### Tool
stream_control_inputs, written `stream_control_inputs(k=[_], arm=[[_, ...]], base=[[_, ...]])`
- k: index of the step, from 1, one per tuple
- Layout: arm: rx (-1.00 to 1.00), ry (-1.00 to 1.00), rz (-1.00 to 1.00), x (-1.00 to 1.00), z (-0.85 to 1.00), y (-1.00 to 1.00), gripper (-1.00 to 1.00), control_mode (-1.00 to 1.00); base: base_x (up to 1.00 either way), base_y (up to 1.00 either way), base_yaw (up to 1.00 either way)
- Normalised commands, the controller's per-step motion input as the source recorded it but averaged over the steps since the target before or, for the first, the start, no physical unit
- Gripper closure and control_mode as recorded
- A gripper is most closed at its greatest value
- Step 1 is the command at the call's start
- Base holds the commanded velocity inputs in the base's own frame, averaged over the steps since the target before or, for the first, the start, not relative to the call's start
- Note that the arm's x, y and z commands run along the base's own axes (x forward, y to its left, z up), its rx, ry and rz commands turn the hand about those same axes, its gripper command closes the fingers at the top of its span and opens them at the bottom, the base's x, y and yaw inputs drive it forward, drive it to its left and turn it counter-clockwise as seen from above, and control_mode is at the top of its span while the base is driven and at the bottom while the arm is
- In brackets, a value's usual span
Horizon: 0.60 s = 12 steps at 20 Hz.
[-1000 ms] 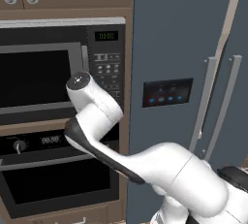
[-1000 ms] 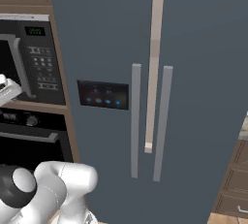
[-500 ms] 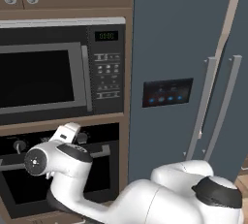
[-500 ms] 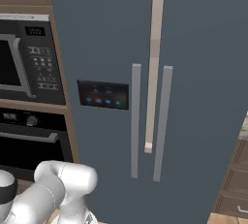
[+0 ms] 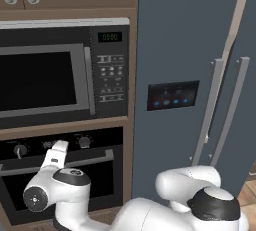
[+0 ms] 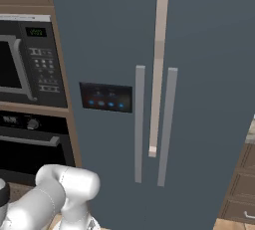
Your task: Take the fish from the oven and place it on the plate on the counter.
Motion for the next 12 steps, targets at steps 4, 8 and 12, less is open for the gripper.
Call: stream_control_inputs(k=[4, 8, 12], arm=[[-0.11, 0.0, 0.11, 0.24, -0.71, 0.0, -1.0, -1.0], [-0.15, 0.0, 0.1, 0.23, -0.6, 0.0, -1.0, -1.0], [-0.15, 0.0, 0.08, 0.2, -0.59, 0.01, -1.0, -1.0]], base=[[0.0, 0.0, 0.0], [0.0, 0.0, 0.0], [0.0, 0.0, 0.0]])
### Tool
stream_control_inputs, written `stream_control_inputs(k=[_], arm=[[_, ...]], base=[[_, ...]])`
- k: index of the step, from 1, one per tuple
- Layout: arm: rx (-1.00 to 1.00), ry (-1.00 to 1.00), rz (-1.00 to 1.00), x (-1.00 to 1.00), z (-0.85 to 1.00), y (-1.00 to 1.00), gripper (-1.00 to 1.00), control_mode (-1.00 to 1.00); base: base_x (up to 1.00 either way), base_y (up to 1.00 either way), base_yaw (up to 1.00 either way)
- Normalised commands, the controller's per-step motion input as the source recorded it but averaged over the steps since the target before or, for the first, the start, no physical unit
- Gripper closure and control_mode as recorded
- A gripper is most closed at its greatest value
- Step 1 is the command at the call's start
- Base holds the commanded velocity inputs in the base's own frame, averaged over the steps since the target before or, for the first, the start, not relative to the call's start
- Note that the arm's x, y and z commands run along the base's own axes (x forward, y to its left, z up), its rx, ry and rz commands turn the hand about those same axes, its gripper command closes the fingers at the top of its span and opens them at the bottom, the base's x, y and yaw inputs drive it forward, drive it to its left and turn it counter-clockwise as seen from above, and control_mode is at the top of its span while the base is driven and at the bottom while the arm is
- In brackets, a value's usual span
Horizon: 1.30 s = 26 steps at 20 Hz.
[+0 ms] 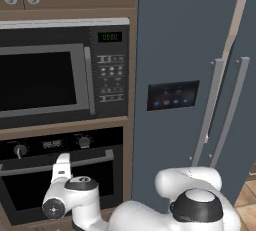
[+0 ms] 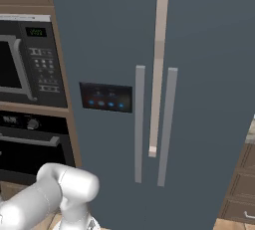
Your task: Take the fish from the oven and place it on the plate on the counter.
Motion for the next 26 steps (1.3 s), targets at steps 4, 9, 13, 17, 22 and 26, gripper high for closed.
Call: stream_control_inputs(k=[4, 9, 13, 17, 22, 26], arm=[[-0.09, -0.01, 0.08, 0.11, -0.22, 0.0, -1.0, -1.0], [-0.02, -0.05, 0.04, 0.06, 0.0, 0.0, -1.0, -1.0], [-0.01, -0.01, 0.02, 0.33, 0.0, 0.0, -1.0, -1.0], [0.0, 0.0, 0.02, 0.38, 0.0, 0.0, -1.0, -1.0], [-0.02, 0.0, 0.0, 0.22, -0.17, 0.0, -1.0, -1.0], [-0.04, 0.0, 0.0, 0.23, -0.32, 0.0, -1.0, -1.0]], base=[[0.0, 0.0, 0.0], [0.0, 0.0, 0.0], [0.0, 0.0, 0.0], [0.0, 0.0, 0.0], [0.0, 0.0, 0.0], [0.0, 0.0, 0.0]])
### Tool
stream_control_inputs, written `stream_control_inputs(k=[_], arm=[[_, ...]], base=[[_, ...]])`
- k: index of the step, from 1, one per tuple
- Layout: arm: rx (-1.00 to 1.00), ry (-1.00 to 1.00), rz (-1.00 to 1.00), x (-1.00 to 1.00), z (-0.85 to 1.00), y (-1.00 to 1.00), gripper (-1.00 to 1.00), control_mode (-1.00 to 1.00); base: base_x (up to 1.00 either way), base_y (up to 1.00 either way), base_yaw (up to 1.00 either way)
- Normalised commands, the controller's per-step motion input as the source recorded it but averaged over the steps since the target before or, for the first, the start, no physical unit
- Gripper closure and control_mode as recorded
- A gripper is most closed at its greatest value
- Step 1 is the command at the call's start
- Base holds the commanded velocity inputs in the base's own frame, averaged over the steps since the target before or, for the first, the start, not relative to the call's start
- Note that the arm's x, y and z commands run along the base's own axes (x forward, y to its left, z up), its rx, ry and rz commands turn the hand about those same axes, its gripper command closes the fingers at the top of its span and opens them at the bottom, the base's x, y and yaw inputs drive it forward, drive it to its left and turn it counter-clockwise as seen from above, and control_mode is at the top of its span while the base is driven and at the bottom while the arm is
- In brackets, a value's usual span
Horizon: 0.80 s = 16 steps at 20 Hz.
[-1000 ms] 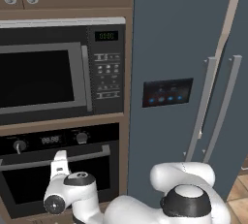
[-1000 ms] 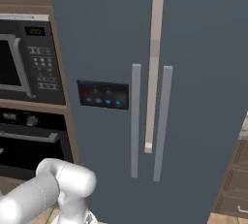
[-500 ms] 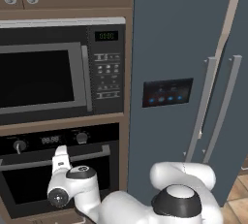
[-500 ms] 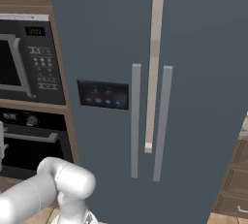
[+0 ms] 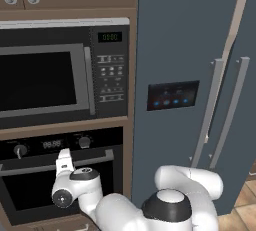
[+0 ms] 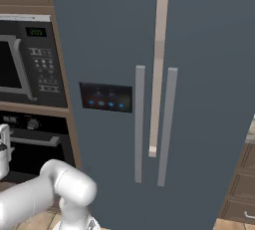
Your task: Take the fish from the oven and place it on the plate on the counter.
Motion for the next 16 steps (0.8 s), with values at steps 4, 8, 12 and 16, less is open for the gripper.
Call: stream_control_inputs(k=[4, 8, 12, 16], arm=[[-0.03, 0.0, 0.0, 0.2, -0.31, 0.05, -1.0, -1.0], [-0.04, 0.0, 0.0, 0.24, -0.26, 0.1, -1.0, -1.0], [-0.03, 0.0, 0.0, 0.2, -0.24, 0.13, -1.0, -1.0], [-0.04, 0.0, 0.0, 0.23, -0.26, 0.12, -1.0, -1.0]], base=[[0.0, 0.0, 0.0], [0.0, 0.0, 0.0], [0.0, 0.0, 0.0], [0.0, 0.0, 0.0]])
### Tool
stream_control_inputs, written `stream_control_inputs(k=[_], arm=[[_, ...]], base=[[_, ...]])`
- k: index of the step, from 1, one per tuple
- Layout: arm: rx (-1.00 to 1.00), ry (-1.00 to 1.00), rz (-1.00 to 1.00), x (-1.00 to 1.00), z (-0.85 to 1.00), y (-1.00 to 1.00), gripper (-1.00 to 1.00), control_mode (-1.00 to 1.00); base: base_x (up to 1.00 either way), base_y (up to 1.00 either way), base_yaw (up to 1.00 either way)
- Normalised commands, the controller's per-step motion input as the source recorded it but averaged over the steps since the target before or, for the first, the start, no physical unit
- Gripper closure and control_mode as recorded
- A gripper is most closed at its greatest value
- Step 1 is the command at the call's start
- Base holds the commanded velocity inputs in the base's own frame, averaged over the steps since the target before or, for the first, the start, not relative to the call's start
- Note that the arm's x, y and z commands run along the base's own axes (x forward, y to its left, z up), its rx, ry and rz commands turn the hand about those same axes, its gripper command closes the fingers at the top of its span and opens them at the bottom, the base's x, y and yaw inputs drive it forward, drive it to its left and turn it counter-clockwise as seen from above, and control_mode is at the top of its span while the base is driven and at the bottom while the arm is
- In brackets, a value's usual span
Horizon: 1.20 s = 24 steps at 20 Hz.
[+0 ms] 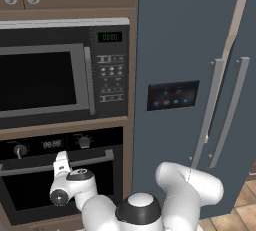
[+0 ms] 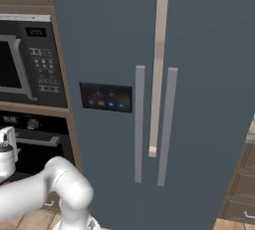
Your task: Take the fish from the oven and place it on the plate on the counter.
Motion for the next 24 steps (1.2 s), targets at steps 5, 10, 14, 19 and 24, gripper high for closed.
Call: stream_control_inputs(k=[5, 10, 14, 19, 24], arm=[[-0.04, 0.0, 0.0, 0.26, -0.17, 0.11, -1.0, -1.0], [-0.03, 0.0, 0.0, 0.25, -0.05, 0.05, -1.0, -1.0], [-0.01, 0.0, 0.0, 0.13, -0.02, 0.03, -1.0, -1.0], [0.0, 0.0, 0.0, 0.01, 0.0, 0.05, 1.0, -1.0], [0.0, 0.0, 0.0, 0.0, 0.0, 0.02, 1.0, -1.0]], base=[[0.0, 0.0, 0.0], [0.0, 0.0, 0.0], [0.0, 0.0, 0.0], [0.0, 0.0, 0.0], [0.0, 0.0, 0.0]])
